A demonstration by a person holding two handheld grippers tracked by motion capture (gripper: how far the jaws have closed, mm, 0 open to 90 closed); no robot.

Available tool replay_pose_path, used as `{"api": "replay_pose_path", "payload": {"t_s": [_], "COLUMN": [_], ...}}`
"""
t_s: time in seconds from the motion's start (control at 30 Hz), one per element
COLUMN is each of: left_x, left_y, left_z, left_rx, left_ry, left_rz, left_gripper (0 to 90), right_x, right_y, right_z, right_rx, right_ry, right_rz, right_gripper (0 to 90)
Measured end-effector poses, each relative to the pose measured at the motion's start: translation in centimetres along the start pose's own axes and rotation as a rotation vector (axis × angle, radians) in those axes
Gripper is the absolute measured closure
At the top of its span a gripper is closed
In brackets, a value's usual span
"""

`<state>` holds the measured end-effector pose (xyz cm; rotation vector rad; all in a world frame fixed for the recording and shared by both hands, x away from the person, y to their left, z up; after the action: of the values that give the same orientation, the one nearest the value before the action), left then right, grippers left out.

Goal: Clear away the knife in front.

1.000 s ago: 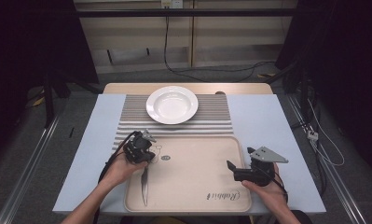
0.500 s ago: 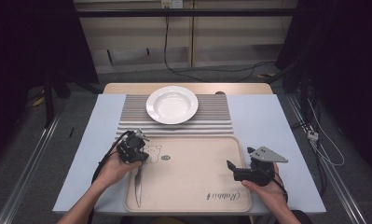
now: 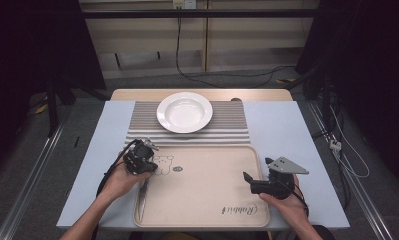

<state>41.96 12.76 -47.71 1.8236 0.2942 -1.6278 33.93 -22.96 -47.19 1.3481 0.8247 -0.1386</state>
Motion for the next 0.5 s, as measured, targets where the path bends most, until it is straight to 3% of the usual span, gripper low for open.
{"api": "replay_pose_path", "payload": {"t_s": [0.13,0.2,0.3,0.5], "left_x": [-0.3,-0.8,-1.5,-2.9], "left_y": [0.5,0.7,0.8,0.3], "left_z": [0.3,0.3,0.2,0.1], "left_rx": [0.019,0.003,-0.028,-0.077], "left_ry": [0.008,0.019,0.048,0.035], "left_rz": [0.052,0.095,0.153,0.259], "left_gripper": [80.9,70.5,47.5,18.9], "right_x": [-0.1,-0.1,-0.1,-0.1], "right_y": [0.0,0.0,0.0,0.0], "right_z": [0.0,0.0,0.1,0.1], "right_rx": [0.002,0.003,0.004,0.005], "right_ry": [0.000,0.001,0.000,-0.010], "right_rz": [0.002,0.004,0.005,0.006], "right_gripper": [7.9,7.9,7.9,7.9]}}
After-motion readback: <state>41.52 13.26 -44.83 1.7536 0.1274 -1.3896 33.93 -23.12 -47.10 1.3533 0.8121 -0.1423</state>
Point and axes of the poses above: each handheld gripper's, and its own axes: x roughly forward along the jaws, y roughly out of its top, z roughly to its right, the point moved 6 cm from there along x, roughly forward along the jaws, and after that the axes turned 8 degrees about -z, right-handed, at the moved point
